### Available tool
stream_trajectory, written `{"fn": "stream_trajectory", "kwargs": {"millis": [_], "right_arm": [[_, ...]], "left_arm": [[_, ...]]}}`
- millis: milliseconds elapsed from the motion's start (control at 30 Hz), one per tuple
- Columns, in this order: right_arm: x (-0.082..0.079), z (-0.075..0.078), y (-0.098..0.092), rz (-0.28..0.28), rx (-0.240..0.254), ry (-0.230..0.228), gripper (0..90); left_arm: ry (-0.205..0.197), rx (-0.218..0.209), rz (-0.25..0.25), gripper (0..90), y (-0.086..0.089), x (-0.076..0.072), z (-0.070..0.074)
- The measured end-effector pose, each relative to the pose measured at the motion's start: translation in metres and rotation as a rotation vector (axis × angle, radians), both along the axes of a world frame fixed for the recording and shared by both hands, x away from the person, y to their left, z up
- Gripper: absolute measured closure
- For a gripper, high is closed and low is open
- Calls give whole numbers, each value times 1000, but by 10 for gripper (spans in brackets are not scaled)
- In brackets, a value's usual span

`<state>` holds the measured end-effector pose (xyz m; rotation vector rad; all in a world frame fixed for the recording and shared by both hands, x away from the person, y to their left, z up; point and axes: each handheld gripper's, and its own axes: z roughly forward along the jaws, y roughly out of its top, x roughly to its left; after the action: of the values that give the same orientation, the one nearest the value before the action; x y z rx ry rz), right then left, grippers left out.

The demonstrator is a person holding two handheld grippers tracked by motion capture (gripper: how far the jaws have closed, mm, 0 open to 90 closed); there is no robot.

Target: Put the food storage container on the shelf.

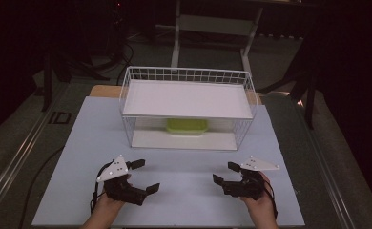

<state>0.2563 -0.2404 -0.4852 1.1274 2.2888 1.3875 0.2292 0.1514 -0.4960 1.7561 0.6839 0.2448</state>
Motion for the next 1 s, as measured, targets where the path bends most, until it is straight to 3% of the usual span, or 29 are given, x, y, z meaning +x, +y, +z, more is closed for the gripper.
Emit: {"fn": "stream_trajectory", "kwargs": {"millis": [167, 333, 533, 633, 767, 1000], "right_arm": [[-4, -2, -6, 46, -1, -38, 194], [-7, -5, -6, 81, -19, -84, 194], [-6, -13, -6, 121, -16, -96, 177], [-6, -16, -6, 124, -36, -111, 177], [-6, -18, -9, 124, -26, -114, 171], [1, -23, -12, 115, -27, -112, 163]], "left_arm": [[-25, 7, -16, 19, -5, -2, -2], [-14, 1, -35, 19, -7, -3, -5], [-21, -9, -26, 19, -7, -4, -7], [-22, -16, -24, 19, -7, -5, -6], [-35, -15, -29, 19, -8, -6, -5], [-18, -1, -31, 19, -7, -5, -11]]}}
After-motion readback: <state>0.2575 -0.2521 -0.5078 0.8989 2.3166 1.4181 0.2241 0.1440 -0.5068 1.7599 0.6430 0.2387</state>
